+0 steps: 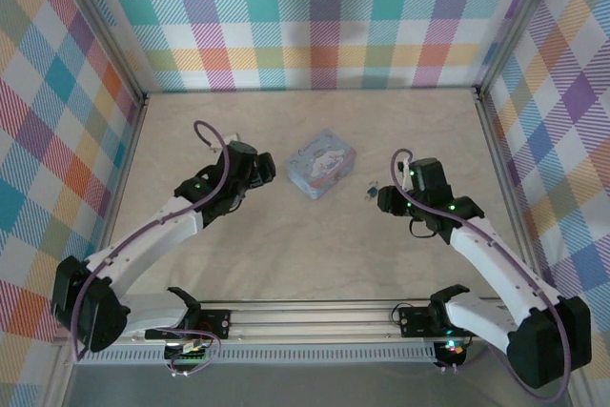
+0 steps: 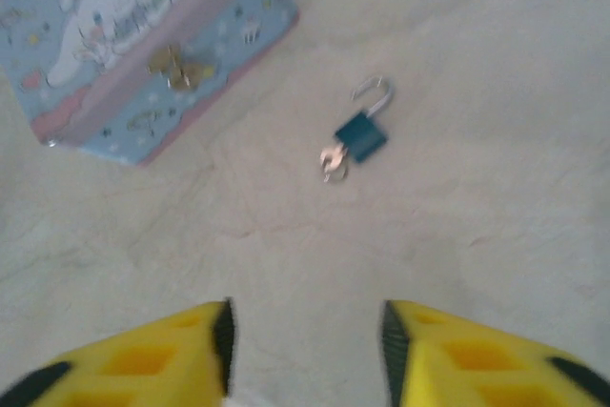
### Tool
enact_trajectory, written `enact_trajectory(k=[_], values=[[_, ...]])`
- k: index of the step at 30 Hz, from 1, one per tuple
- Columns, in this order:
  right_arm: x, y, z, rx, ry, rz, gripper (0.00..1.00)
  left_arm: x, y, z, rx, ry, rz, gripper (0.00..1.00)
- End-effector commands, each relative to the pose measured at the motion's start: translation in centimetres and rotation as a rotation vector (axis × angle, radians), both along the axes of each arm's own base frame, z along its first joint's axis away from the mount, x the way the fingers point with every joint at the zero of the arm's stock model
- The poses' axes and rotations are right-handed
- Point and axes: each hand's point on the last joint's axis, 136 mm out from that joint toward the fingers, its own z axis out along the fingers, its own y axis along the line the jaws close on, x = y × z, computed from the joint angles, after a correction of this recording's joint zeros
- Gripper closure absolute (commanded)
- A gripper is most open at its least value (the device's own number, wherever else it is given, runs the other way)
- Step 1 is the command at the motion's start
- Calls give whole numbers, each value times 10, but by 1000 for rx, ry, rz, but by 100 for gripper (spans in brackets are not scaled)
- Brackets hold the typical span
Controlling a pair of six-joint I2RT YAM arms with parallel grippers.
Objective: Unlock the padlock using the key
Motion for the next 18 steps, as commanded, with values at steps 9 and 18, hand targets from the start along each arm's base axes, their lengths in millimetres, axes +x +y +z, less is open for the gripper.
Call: enact_trajectory(k=[9,18], values=[[37,-58,26,-183,-269,-131,10,-26,102,38,277,-191,274,0],[54,-88,-18,-226,-356,-204,0,-18,125,-10,428,-131,260,0]])
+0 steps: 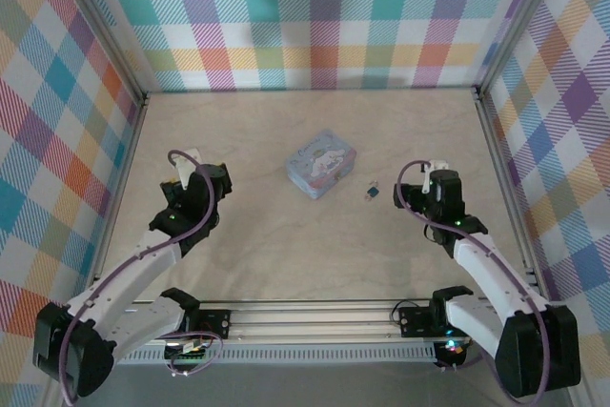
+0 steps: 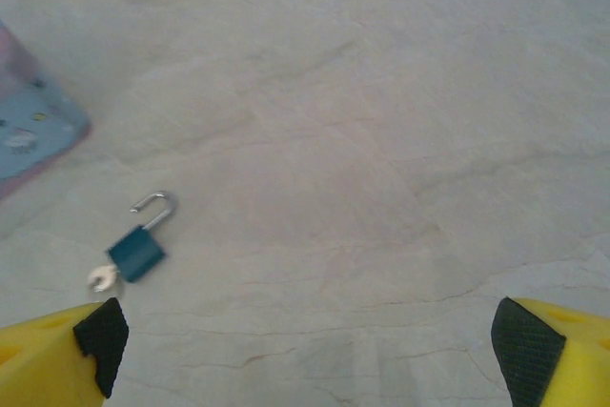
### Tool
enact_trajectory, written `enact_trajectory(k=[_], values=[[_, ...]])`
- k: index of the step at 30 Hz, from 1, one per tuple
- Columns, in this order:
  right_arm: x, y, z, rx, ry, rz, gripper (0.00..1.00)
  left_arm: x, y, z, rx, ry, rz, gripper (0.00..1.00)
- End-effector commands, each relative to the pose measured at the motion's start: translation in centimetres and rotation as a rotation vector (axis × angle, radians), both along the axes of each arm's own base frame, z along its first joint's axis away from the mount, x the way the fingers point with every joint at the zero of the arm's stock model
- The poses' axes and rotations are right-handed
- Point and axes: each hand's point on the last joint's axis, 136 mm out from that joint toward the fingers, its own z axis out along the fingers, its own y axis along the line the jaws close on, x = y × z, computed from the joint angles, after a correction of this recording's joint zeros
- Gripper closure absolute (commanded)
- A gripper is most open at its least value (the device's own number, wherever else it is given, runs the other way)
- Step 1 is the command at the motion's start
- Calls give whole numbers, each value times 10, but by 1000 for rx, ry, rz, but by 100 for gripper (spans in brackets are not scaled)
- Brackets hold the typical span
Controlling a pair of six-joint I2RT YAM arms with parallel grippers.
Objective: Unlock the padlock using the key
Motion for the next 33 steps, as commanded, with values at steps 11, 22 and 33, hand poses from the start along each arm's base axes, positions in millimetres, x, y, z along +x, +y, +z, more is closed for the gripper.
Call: enact_trajectory(k=[11,22,33], values=[[54,0,-6,23,-248,76,0,17,19,-49,50,9,-43,0],[80,0,-23,57,-320,142,0,33,4,-74,52,7,-182,0],[88,-8,-28,95,-261,120,0,50,-7,-88,40,-46,-258,0]])
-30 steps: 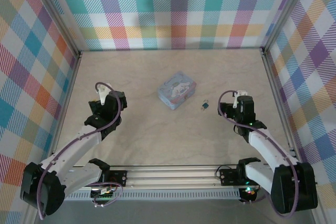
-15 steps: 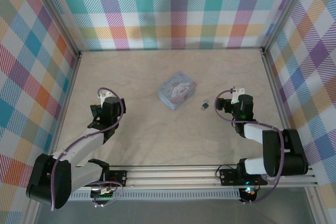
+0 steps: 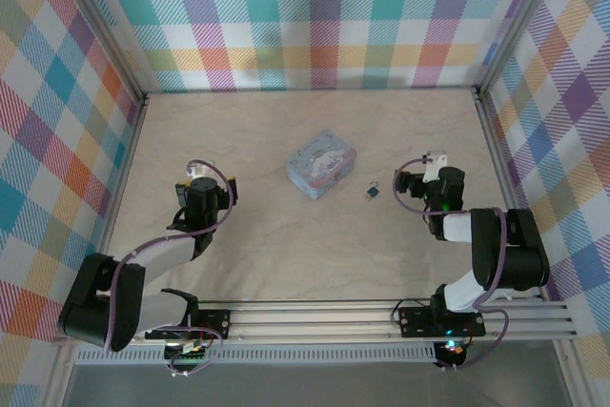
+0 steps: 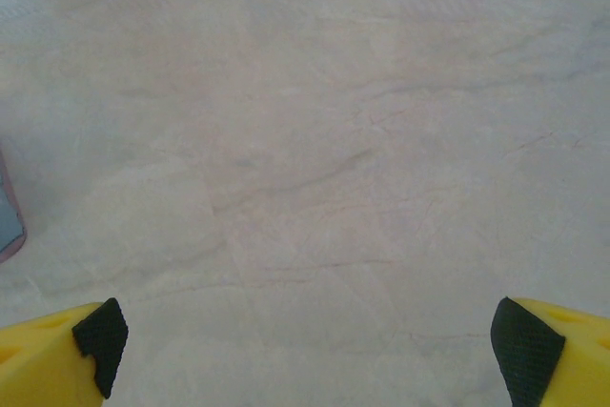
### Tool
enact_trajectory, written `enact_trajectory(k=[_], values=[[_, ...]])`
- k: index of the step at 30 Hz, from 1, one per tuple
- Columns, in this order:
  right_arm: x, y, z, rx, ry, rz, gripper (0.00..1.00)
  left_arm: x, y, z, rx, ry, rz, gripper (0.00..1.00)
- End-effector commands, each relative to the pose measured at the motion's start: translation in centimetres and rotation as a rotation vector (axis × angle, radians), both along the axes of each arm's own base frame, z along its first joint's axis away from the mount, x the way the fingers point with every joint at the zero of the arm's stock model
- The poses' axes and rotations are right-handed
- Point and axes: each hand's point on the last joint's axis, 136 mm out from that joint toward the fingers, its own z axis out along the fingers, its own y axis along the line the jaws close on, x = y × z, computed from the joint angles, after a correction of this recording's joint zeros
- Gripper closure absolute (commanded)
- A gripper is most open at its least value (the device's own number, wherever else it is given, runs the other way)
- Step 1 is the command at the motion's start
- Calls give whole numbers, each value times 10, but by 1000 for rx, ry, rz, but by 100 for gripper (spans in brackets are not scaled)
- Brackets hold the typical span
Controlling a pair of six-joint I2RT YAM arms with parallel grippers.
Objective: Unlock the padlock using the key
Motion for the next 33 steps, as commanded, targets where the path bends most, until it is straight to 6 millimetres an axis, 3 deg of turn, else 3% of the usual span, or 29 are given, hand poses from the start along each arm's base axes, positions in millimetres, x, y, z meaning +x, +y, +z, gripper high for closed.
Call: enact_trajectory(k=[1,9,22,28,33], values=[[5,3,8,23,-27,18,0,11,-5,7,-16,-66,-46,0],[4,3,8,22,-25,19,0,26,-17,6,16,-95,-144,0],[5,3,8,22,-27,18,0,33,-14,-21,-65,-119,-218,0],[5,3,8,22,-27,18,0,49,7,-30,-158,-26,-147,0],[5,3,9,21,-31,17,0,49,8,-29,-157,-30,-147,0]])
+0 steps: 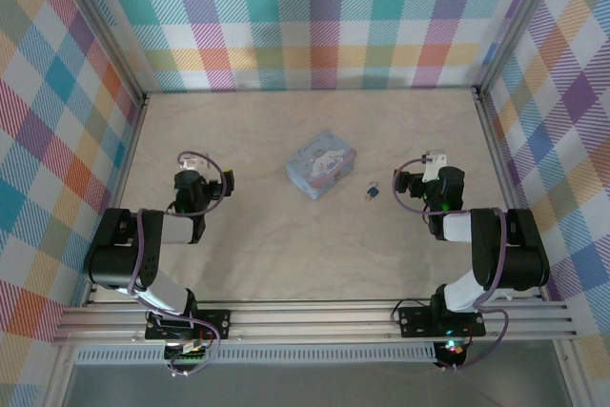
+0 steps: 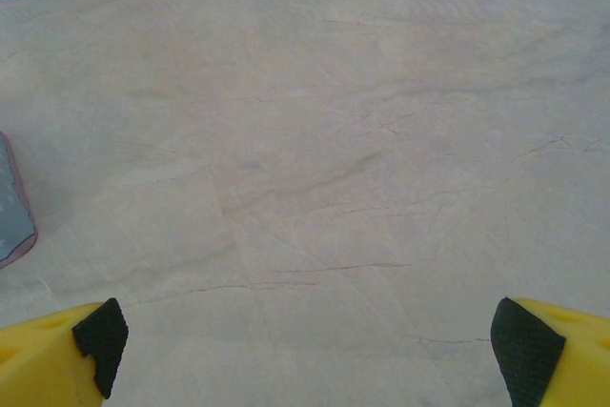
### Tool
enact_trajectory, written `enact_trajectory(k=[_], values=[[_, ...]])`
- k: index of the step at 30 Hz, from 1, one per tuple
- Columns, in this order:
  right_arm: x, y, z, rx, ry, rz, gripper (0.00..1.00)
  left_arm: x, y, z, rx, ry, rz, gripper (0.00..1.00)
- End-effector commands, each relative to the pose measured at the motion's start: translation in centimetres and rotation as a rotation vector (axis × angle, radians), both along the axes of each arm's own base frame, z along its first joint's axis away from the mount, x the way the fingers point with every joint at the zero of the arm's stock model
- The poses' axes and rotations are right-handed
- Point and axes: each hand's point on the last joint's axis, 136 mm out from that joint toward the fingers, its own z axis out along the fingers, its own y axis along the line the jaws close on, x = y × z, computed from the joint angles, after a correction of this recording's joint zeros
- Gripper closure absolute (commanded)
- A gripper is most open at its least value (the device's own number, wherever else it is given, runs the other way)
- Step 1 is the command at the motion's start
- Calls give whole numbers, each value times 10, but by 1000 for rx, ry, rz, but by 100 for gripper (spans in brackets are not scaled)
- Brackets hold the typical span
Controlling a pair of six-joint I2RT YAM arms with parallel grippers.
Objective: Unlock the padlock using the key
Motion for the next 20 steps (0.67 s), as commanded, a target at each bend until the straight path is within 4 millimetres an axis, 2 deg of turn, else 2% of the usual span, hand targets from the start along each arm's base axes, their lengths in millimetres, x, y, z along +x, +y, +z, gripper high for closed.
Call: enact_trajectory(k=[1,20], values=[[5,1,8,16,-28,7,0,1,-4,-3,-32,18,-18,0],[5,1,8,16,-26,8,0,1,-4,-3,-23,19,-15,0]])
